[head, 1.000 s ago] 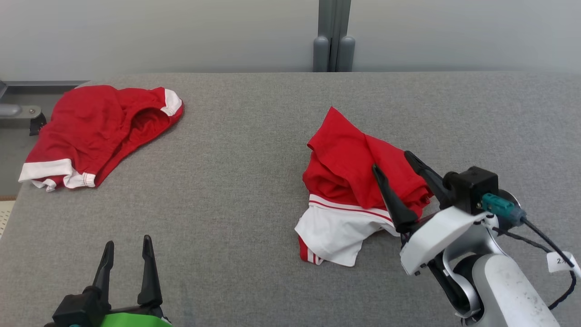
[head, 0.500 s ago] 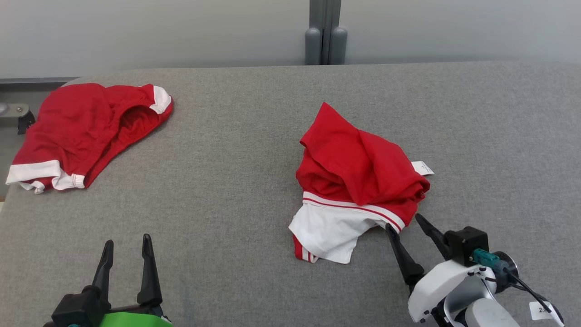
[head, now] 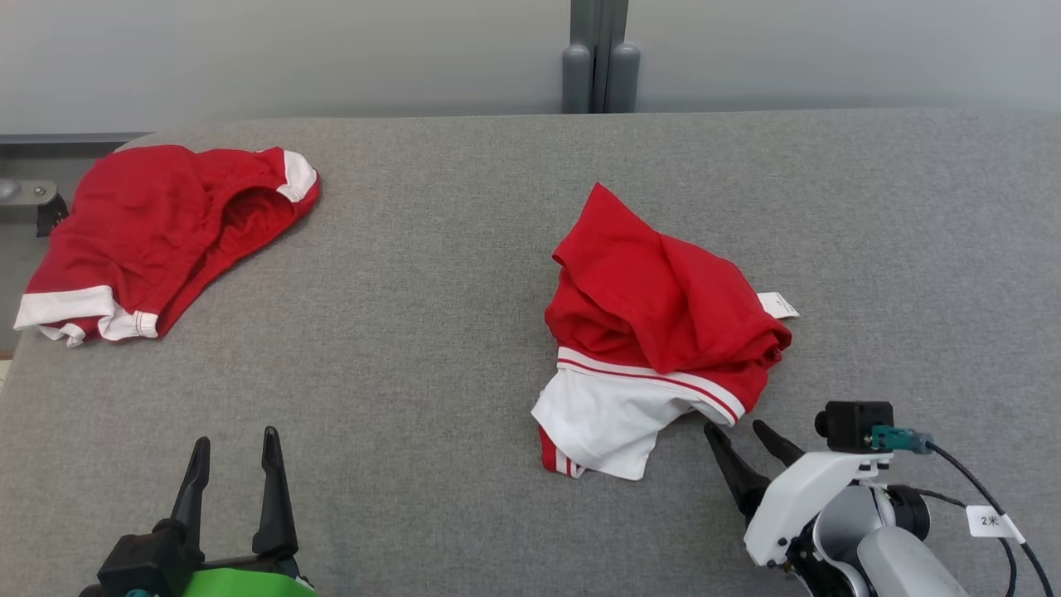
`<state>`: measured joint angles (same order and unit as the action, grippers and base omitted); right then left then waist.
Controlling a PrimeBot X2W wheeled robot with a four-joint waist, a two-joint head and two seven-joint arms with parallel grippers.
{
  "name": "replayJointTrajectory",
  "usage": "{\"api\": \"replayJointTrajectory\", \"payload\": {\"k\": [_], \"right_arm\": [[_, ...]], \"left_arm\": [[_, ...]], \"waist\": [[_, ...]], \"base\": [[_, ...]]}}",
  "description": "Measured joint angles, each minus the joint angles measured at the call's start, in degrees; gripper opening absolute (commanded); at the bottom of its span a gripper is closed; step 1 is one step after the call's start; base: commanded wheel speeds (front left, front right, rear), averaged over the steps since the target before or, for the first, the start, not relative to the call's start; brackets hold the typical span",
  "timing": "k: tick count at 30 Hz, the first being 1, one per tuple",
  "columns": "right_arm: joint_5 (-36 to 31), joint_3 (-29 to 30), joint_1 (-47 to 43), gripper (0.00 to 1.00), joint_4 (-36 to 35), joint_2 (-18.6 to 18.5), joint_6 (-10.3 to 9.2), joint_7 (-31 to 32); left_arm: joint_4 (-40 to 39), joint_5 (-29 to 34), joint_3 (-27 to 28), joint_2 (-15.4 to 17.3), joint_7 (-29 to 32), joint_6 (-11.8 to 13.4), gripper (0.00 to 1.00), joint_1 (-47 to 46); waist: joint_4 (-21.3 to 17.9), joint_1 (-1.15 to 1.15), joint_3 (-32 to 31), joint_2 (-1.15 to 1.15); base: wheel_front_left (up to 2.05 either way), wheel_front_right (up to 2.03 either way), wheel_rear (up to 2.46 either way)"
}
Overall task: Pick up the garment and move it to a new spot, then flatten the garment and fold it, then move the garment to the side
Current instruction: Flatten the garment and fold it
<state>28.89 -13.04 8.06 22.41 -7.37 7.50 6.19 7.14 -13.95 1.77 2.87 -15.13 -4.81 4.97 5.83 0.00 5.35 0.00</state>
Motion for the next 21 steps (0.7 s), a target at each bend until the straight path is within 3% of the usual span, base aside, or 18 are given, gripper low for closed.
{"api": "replayJointTrajectory", "payload": {"k": [14,15,16,17,18,21], "right_arm": [[9.5,1.1,5.5,1.00,-0.1,-1.0,0.00,3.7],[9.8,1.0,5.8,0.84,0.0,-1.0,0.00,3.7],[10.0,1.0,6.0,0.40,0.0,-1.0,-0.01,3.5],[10.1,0.8,6.4,0.16,0.1,-1.0,0.00,3.2],[10.2,0.7,6.8,0.00,0.1,-1.0,0.00,2.6],[10.5,-0.5,7.6,0.00,0.1,-1.3,-0.01,1.7]], "left_arm": [[0.4,-0.2,-0.6,0.0,0.0,0.0,1.00,-0.9],[0.4,-0.2,-0.7,0.0,0.0,0.0,1.00,-1.0],[0.4,-0.3,-0.8,0.0,0.0,0.0,1.00,-1.0],[0.4,-0.3,-0.8,0.0,0.0,0.1,1.00,-1.2],[0.4,-0.4,-0.8,0.0,0.0,0.1,1.00,-1.3],[0.5,-0.4,-0.9,0.0,0.0,0.1,1.00,-1.5]], "waist": [[2.0,0.00,1.6,0.00],[2.1,0.00,1.8,0.00],[2.2,0.00,1.9,0.00],[2.3,0.00,2.1,0.00],[2.4,0.00,2.2,0.00],[2.6,0.00,2.4,0.00]], "base": [[0.00,0.00,0.00],[0.00,0.00,0.00],[0.00,0.00,0.00],[0.00,0.00,0.00],[0.00,0.00,0.00],[0.00,0.00,0.00]]}}
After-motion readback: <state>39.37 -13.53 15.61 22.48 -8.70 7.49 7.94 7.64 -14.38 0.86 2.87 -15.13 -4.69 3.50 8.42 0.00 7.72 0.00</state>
